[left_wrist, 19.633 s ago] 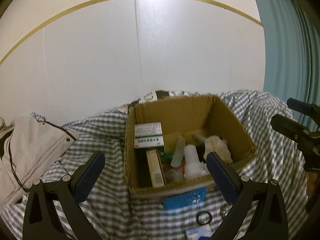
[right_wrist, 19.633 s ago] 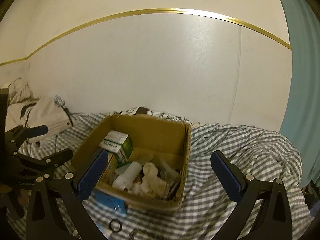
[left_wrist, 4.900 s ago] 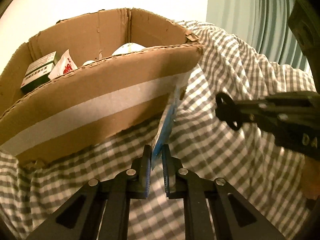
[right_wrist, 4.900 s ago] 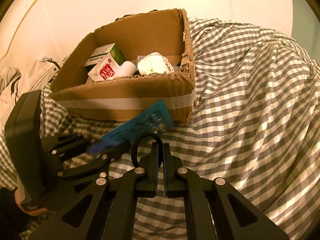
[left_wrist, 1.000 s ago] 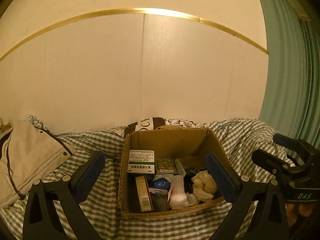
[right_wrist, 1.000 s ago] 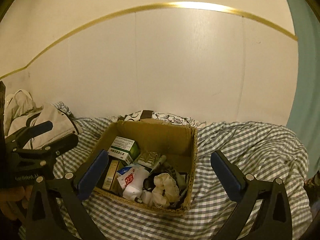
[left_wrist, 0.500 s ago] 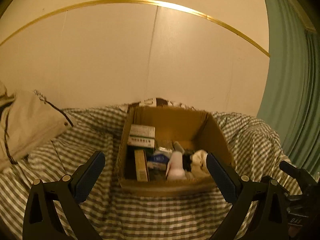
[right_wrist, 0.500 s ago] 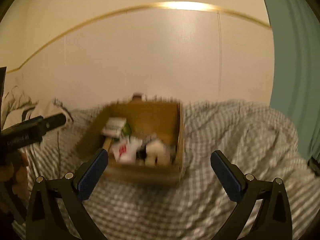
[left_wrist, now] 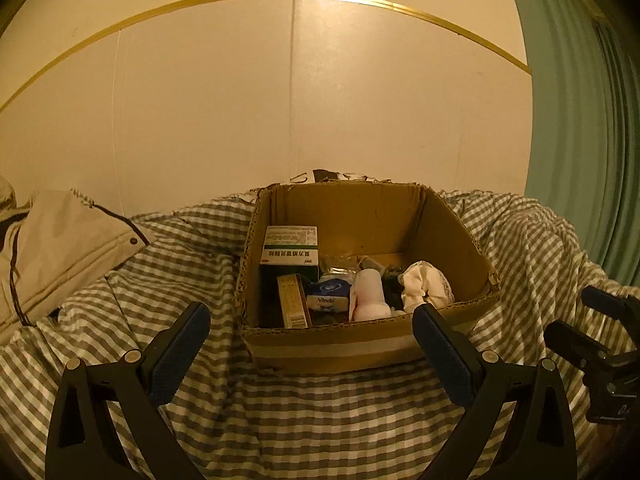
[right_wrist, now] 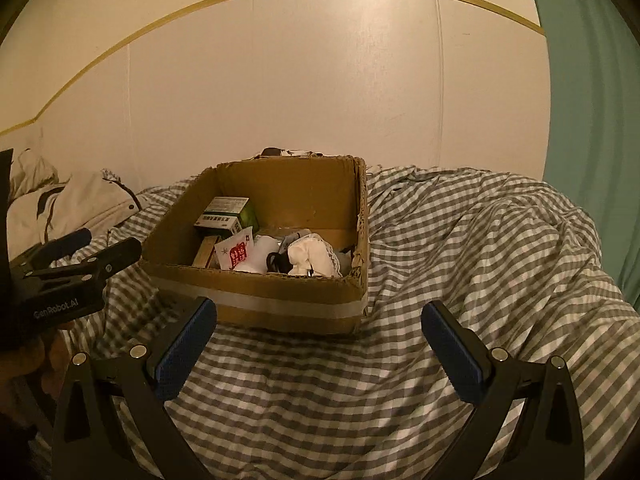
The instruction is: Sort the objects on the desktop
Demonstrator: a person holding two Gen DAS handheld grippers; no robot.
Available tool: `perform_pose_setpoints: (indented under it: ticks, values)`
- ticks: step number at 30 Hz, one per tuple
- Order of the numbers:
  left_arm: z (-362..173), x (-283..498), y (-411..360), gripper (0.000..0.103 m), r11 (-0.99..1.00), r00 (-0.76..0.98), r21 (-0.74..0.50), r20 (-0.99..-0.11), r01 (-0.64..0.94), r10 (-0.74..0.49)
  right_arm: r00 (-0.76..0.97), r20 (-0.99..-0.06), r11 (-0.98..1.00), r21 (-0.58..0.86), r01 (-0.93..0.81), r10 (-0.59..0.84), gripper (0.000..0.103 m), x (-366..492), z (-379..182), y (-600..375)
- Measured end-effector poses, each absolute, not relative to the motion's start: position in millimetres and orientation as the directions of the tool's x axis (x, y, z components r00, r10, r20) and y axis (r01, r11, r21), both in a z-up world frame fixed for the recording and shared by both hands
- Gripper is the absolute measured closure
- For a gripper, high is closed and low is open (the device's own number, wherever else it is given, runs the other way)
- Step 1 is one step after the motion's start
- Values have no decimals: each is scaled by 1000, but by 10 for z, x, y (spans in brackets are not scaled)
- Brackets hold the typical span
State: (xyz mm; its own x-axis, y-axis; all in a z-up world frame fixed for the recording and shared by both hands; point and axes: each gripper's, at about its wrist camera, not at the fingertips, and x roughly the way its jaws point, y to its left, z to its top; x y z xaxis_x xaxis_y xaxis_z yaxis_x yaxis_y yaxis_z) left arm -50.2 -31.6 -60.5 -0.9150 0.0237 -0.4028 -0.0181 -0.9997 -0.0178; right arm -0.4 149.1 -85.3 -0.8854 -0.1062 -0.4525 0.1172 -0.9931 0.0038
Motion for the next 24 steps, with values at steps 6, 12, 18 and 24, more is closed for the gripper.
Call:
perform_pose_setpoints:
  ticks: [6,12,18,24]
  values:
    - [-604,-516,-402,0,-998,-909,-56,-417,5,19,-891,-445,-996,15,92,-89,0,19,-839,1555]
    - [-620,-529,-486,0,-996,-907,-83,-420,27,10,-889,-450,-996,17,85,-84,0,4,-845,1575]
    - [-655,-542,-474,0,-997,-902,-66,-431,32,-1,-890,-448,-997,12,82,-79,0,-1,-843,1575]
    - [-662,-561,-492,0,-997,-895,-57,-445,49,-18,-891,-448,-997,9,80,-76,0,-1,-850,1565]
